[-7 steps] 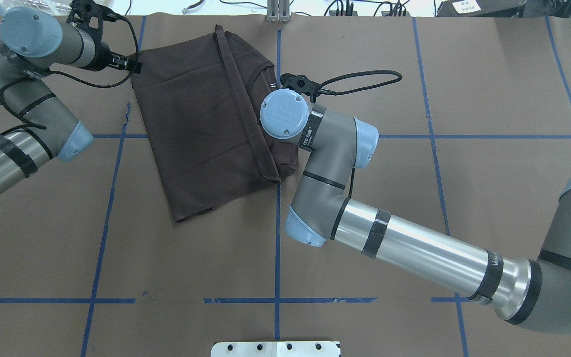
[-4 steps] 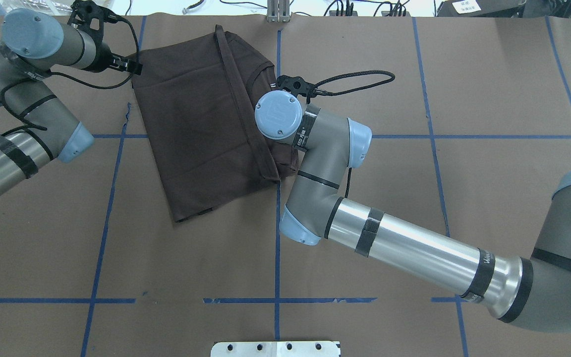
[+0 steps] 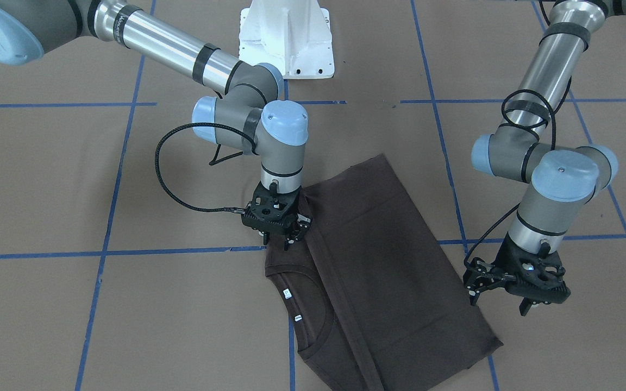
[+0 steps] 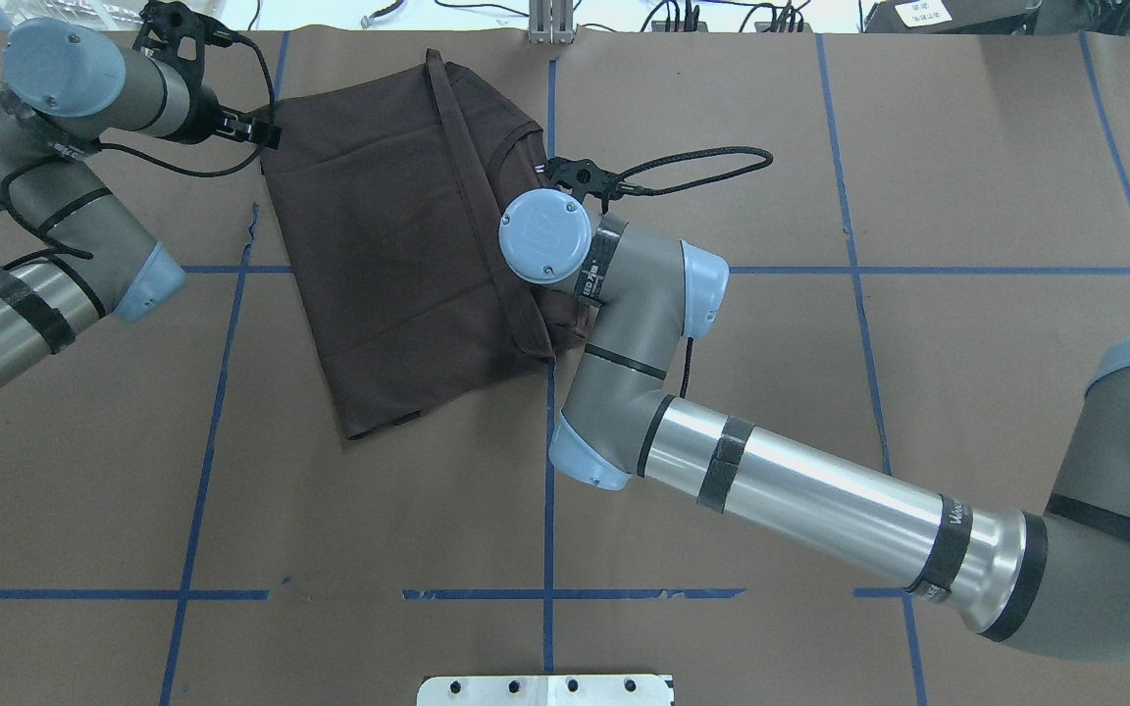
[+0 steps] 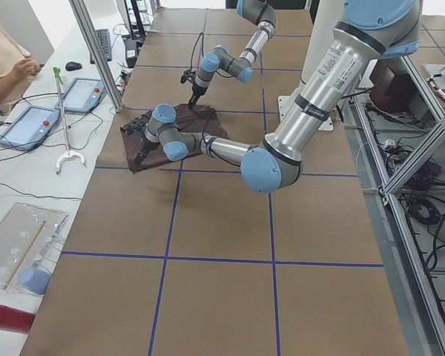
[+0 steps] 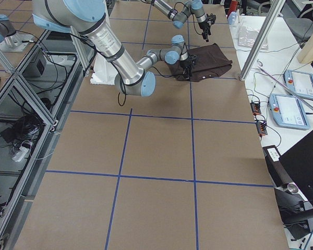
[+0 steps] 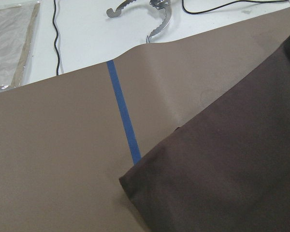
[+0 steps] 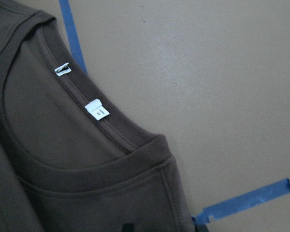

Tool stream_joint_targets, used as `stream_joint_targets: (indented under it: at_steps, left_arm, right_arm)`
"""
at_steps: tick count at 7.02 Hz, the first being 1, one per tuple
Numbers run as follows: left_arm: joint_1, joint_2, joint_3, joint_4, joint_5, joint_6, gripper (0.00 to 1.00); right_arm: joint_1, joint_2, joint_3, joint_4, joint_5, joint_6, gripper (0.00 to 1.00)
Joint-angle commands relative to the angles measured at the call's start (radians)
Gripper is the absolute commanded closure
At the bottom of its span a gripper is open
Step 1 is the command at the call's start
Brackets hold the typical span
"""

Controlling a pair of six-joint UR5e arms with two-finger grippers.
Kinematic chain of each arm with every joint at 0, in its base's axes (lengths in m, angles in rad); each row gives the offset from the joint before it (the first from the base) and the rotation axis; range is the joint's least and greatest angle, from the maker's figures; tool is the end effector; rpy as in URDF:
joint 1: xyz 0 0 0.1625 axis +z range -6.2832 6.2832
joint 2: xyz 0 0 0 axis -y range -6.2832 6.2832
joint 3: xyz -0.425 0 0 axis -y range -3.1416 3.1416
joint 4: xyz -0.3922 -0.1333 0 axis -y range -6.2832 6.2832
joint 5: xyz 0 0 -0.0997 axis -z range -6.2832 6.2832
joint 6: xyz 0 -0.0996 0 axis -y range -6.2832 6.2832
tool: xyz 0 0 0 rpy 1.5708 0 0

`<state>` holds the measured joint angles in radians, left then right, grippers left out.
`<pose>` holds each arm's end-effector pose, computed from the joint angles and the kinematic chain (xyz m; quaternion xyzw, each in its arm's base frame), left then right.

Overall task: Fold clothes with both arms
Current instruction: 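Reach the right gripper to the folded shirt's edge while left holds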

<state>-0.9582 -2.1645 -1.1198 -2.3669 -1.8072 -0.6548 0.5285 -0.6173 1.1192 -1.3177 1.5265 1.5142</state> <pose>0.3487 -0.6875 0.4357 0.2997 0.3507 0.0346 0.8865 -0.6483 -0.5380 0.2240 0.1260 -0.3469 0.2252 0.9017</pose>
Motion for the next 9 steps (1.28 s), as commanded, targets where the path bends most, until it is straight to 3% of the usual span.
stream_joint_targets:
  at_steps: [1, 2, 6, 7, 9]
  left_arm:
    - [0.001, 0.0, 0.0, 0.0, 0.0, 0.0, 0.0]
    - [0.001, 0.0, 0.0, 0.0, 0.0, 0.0, 0.0]
    - [0.01, 0.0, -0.002, 0.0, -0.001, -0.002, 0.0]
    - [0.013, -0.001, -0.005, -0.002, -0.001, -0.003, 0.0]
    - [0.033, 0.0, -0.029, -0.005, -0.001, -0.034, 0.0]
  right_arm:
    - [0.001, -0.002, -0.001, -0.002, -0.008, -0.005, 0.81]
    - [0.001, -0.005, -0.001, -0.002, -0.011, -0.003, 0.99]
    - [0.002, -0.008, 0.039, -0.014, -0.005, -0.002, 1.0]
    - [0.002, -0.056, 0.142, -0.053, -0.005, -0.002, 1.0]
    - [-0.069, -0.268, 0.497, -0.179, -0.037, 0.017, 1.0]
